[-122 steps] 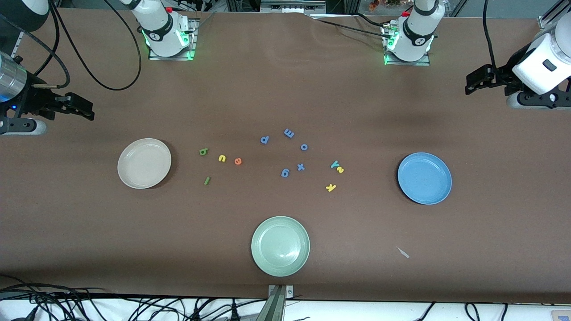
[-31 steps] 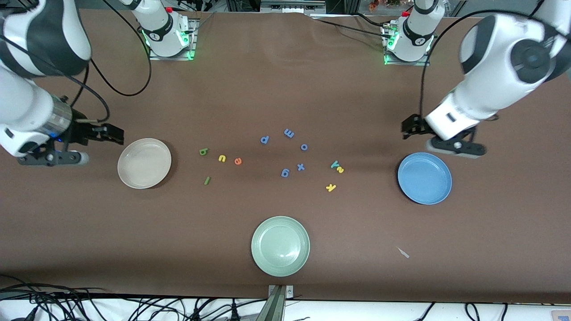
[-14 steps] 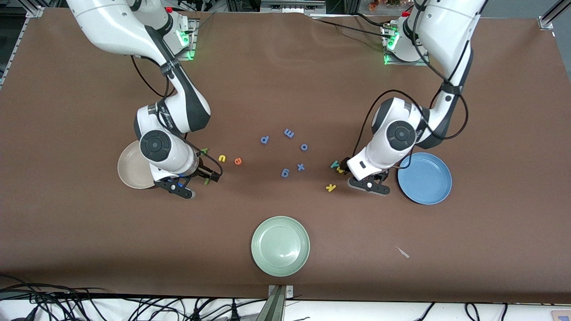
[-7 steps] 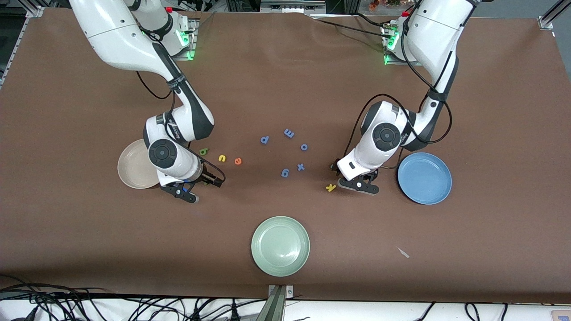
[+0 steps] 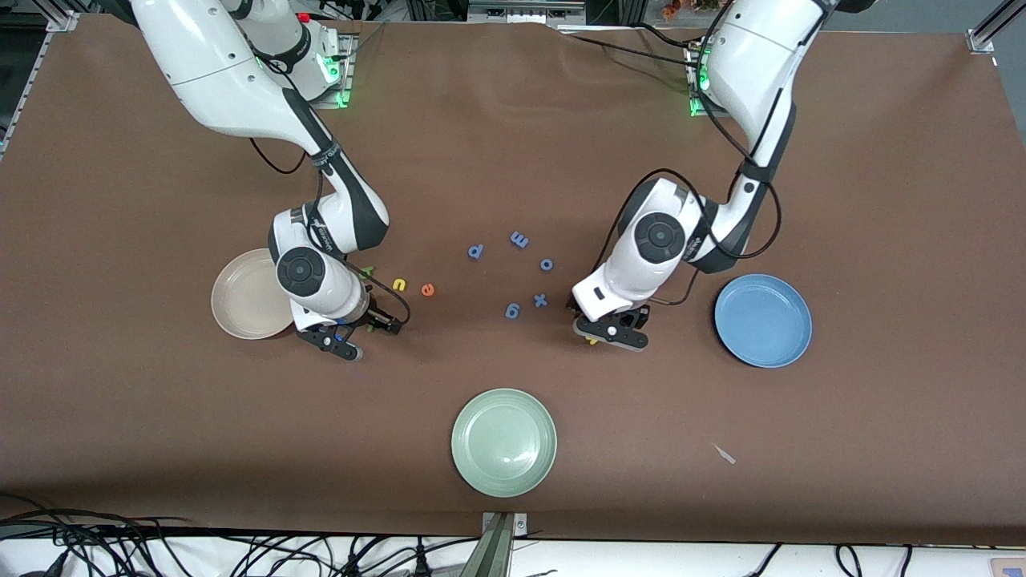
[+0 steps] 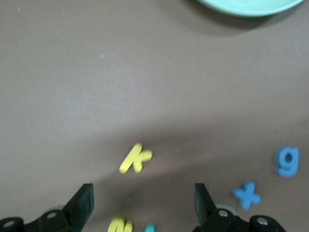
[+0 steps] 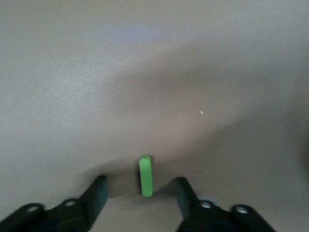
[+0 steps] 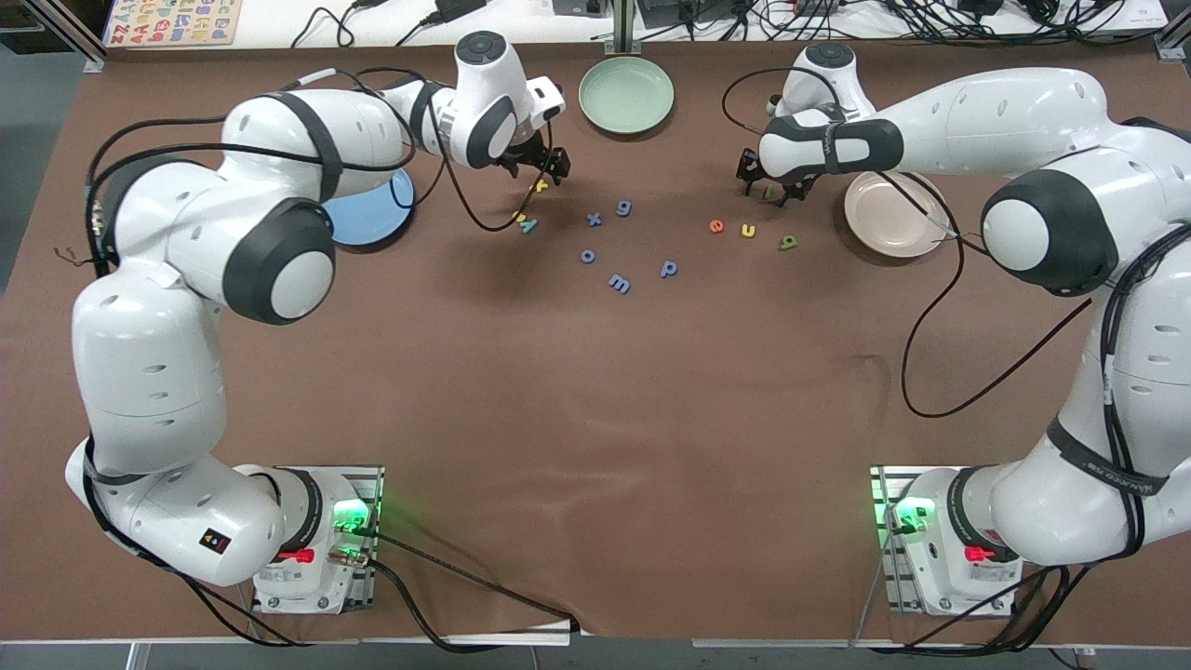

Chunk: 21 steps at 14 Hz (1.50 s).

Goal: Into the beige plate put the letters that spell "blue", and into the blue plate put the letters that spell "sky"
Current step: 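Grasp the green l with the right gripper while the left gripper grasps yellow k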

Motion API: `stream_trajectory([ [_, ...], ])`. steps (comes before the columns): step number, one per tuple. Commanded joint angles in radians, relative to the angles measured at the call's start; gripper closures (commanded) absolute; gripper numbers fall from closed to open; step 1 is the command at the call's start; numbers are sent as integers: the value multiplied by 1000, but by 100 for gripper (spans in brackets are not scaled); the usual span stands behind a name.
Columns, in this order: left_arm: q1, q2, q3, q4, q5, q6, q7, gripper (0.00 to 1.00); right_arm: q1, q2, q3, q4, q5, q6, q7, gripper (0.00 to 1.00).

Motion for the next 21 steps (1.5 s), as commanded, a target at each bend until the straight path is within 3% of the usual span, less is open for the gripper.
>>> stream_trajectory([
  [1,-16,78,36,64,-16,52,11,8,-10,-3,5,-20,13,19,-8,95],
  [2,-16,81,56,66,-17,54,17,8,-10,-3,5,-20,13,19,-8,100],
  [7,-44,130,59,67,-17,101,3,8,-7,-10,5,-5,13,5,-8,100],
  [10,-50,138,59,67,-16,103,-22,8,-8,-27,3,47,5,-129,-49,100],
  [14,-50,132,59,66,-14,101,-8,11,-11,-134,-42,37,9,-296,-253,100],
  [15,-50,132,61,61,-13,101,-5,18,-11,-162,-61,26,9,-323,-312,100],
  [19,-50,130,61,55,-8,101,-3,64,-14,-246,-162,-60,11,-363,-537,100],
  [21,-48,127,61,55,-8,101,-3,80,-14,-262,-210,-94,13,-354,-629,100],
])
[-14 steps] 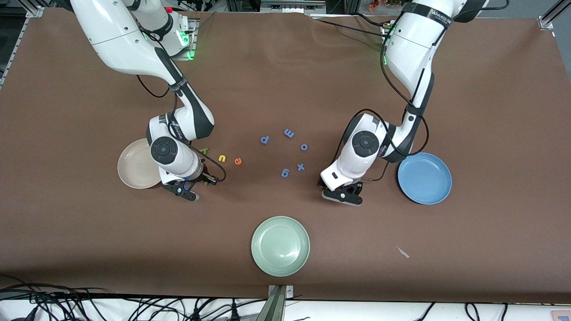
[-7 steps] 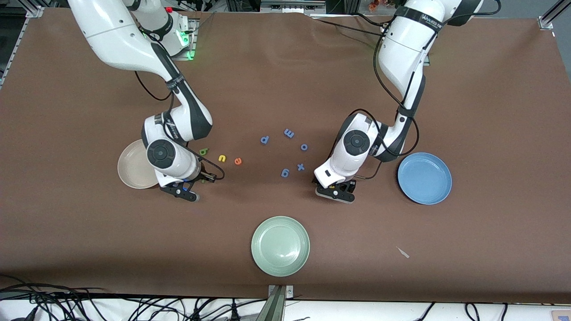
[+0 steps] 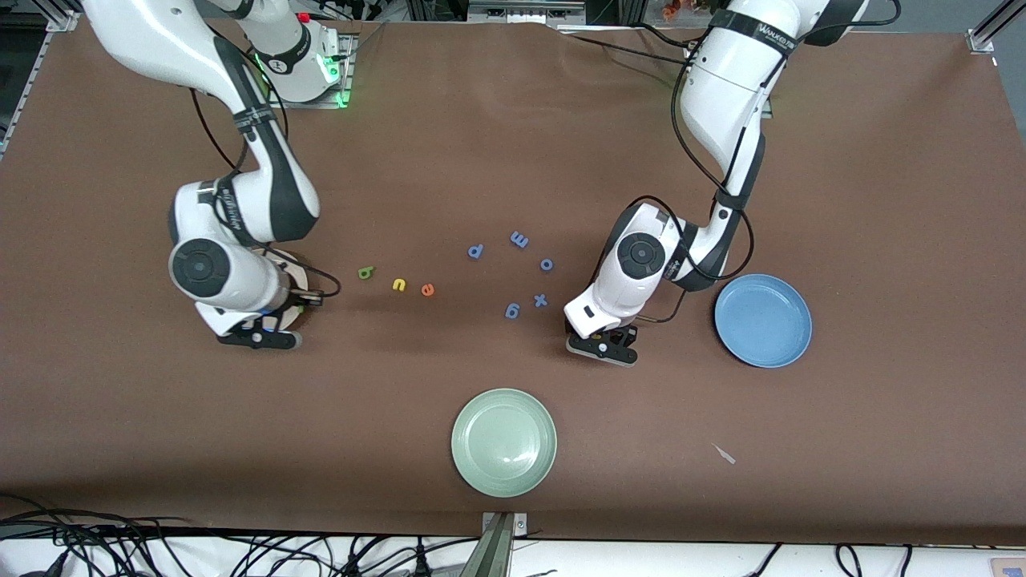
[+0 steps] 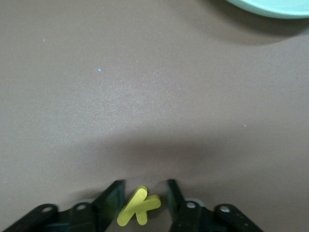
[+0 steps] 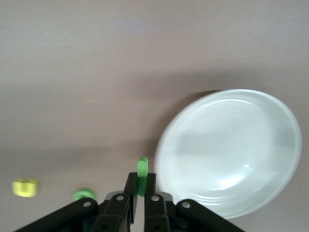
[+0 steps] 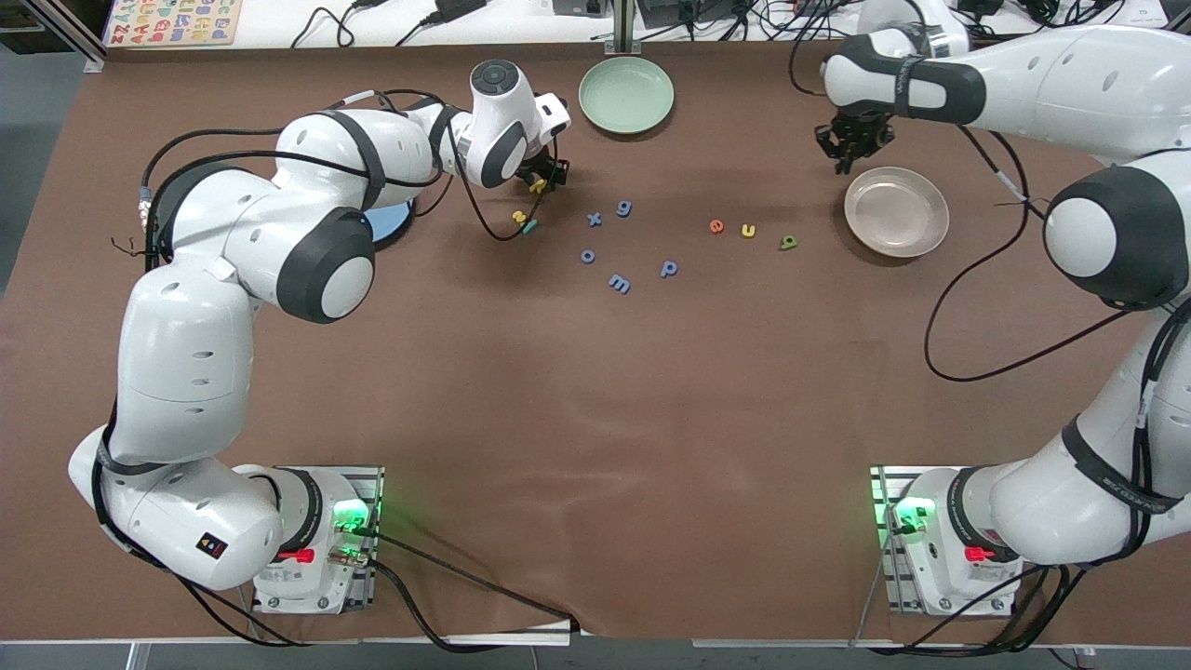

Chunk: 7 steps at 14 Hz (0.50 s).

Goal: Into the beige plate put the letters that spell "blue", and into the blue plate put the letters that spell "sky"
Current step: 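Grasp the green l with the right gripper while the left gripper grasps yellow k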

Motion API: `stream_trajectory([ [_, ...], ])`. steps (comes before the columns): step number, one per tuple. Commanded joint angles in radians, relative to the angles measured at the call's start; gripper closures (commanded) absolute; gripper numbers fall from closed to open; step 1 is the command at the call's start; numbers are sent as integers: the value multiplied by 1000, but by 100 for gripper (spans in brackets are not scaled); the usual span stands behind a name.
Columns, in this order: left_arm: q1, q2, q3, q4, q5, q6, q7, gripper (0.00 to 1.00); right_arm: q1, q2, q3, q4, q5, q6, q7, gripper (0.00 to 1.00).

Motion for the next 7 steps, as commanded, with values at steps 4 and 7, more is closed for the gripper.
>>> stream_trajectory([
  [4,-9,10,16,5,-6,-3,10,79,-3,-70,-93,-226,14,204,-203,100],
  [7,-8,10,16,6,-8,-3,11,78,-3,-83,-93,-280,14,266,-214,75],
])
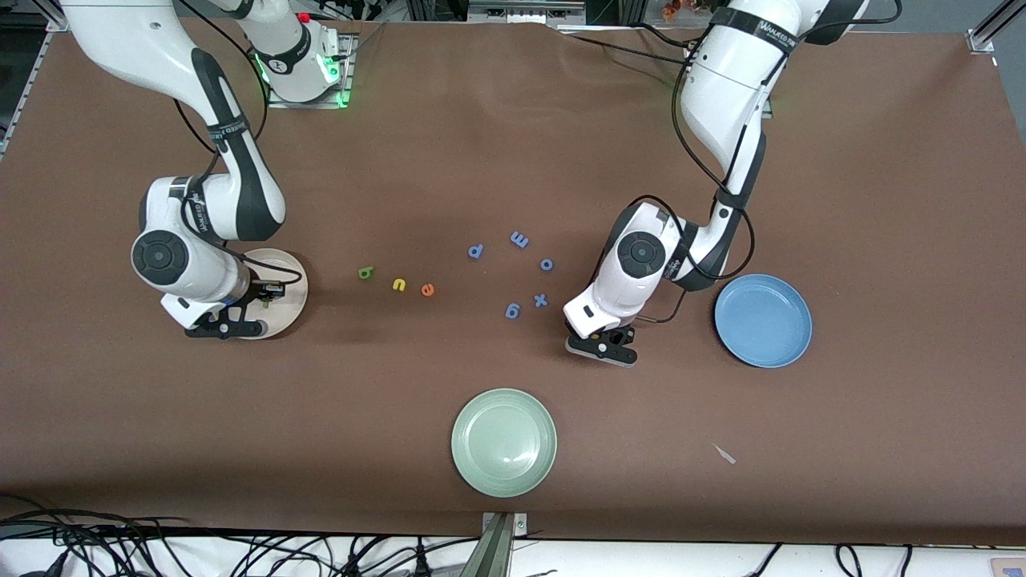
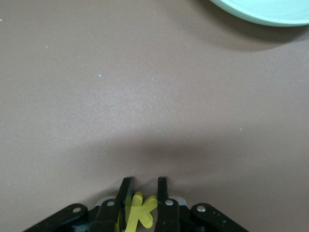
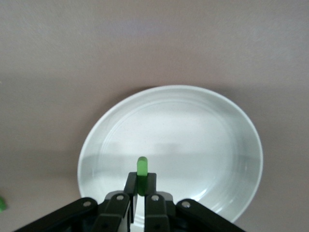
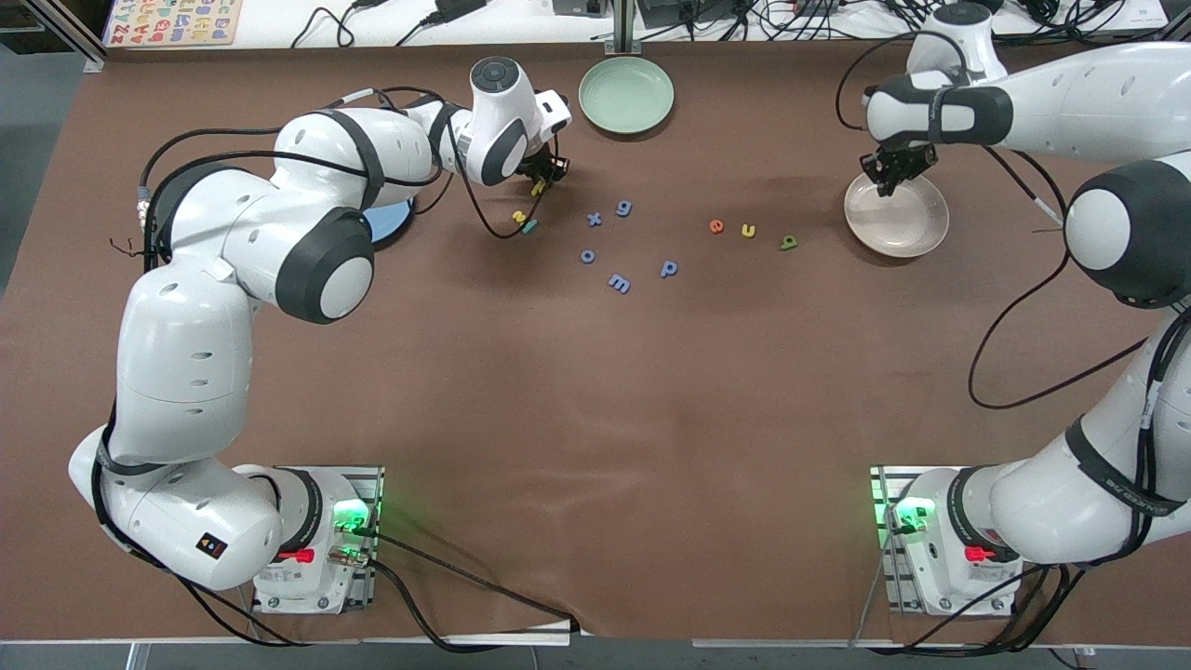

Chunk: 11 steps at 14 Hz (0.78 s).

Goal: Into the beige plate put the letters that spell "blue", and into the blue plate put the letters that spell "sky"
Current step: 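Drop the green l in the beige plate while the left gripper drops k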

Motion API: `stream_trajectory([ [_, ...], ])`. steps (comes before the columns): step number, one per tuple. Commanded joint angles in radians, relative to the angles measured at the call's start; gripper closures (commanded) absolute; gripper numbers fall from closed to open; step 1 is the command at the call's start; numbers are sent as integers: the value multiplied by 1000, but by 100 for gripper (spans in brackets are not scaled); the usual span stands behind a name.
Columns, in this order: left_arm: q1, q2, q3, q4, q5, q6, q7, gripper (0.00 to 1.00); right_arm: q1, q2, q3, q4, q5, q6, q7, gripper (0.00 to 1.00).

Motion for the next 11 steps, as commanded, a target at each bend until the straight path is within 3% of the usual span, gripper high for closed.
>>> stream_trajectory([
  [1,-7,13,15,4,-6,-2,12,82,4,-54,0,-66,16,28,-26,19],
  [2,-6,4,16,2,-6,-4,12,87,4,-54,0,-60,16,19,-16,0],
  [5,5,-40,24,-1,-5,-46,11,98,13,-54,14,-4,63,-71,39,0],
  [7,28,-91,22,-1,-3,-103,12,99,28,-54,46,3,124,-88,100,0],
  [11,126,-209,22,-46,-16,-243,234,99,32,-48,127,1,126,-58,285,0],
])
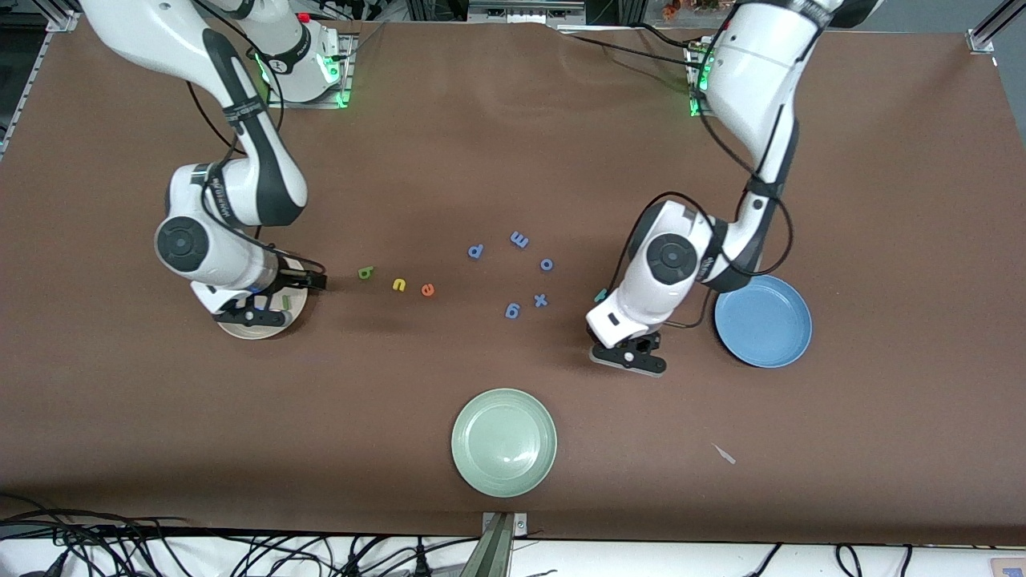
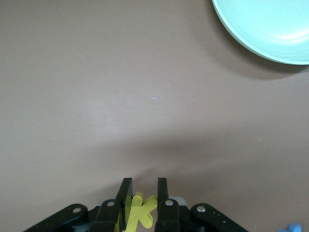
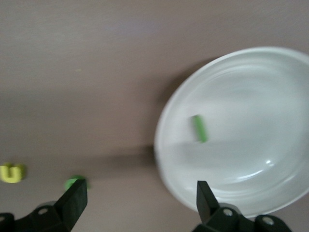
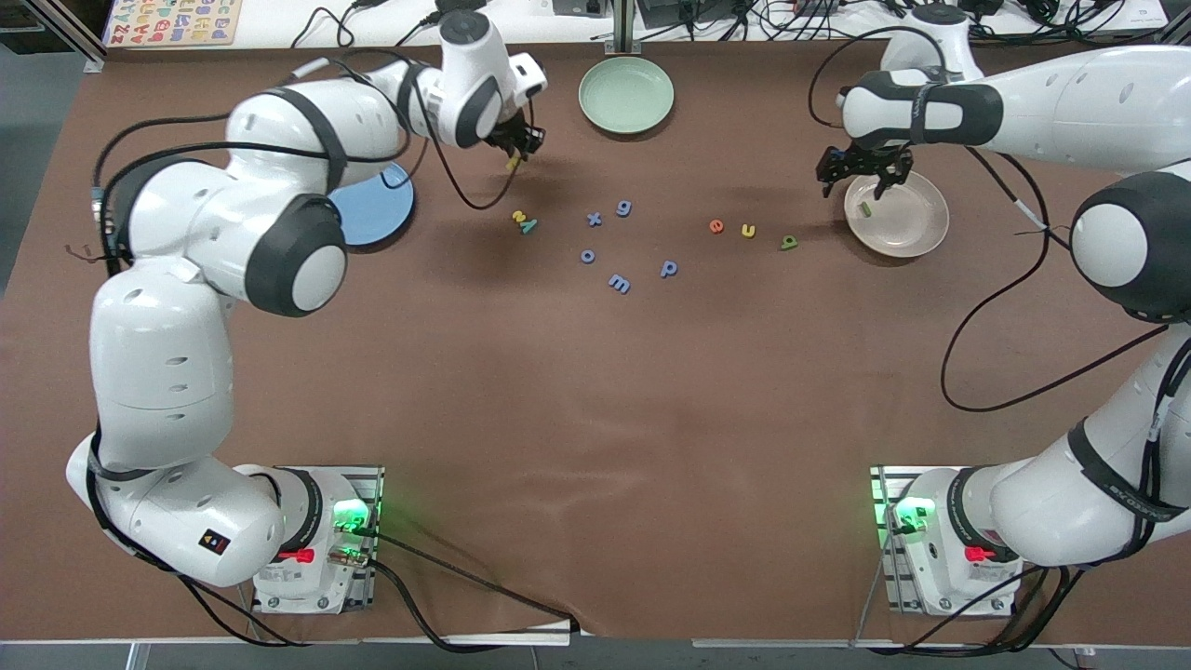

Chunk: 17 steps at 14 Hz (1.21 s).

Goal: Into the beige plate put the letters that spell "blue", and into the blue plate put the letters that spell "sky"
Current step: 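Drop the green l in the beige plate while the left gripper drops k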

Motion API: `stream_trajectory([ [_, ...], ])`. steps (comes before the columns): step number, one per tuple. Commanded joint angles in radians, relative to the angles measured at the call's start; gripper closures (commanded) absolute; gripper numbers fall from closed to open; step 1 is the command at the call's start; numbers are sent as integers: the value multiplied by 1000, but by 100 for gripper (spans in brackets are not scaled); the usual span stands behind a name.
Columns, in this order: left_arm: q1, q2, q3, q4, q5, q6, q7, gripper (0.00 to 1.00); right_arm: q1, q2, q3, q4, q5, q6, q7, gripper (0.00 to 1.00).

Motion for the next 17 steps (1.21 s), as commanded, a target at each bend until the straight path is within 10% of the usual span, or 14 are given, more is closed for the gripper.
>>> stream_trajectory([
  [1,86,-118,-4,-100,-16,-60,200,99,3,-4,42,-9,19,29,106,0],
  [10,355,-212,30,-309,-17,-54,635,90,54,27,88,-121,17,244,238,0],
  [13,372,-215,30,-309,-20,-57,629,12,61,42,88,-149,14,287,238,0],
  [17,370,-221,-5,-302,-184,-59,624,9,75,59,88,-163,13,305,237,0],
])
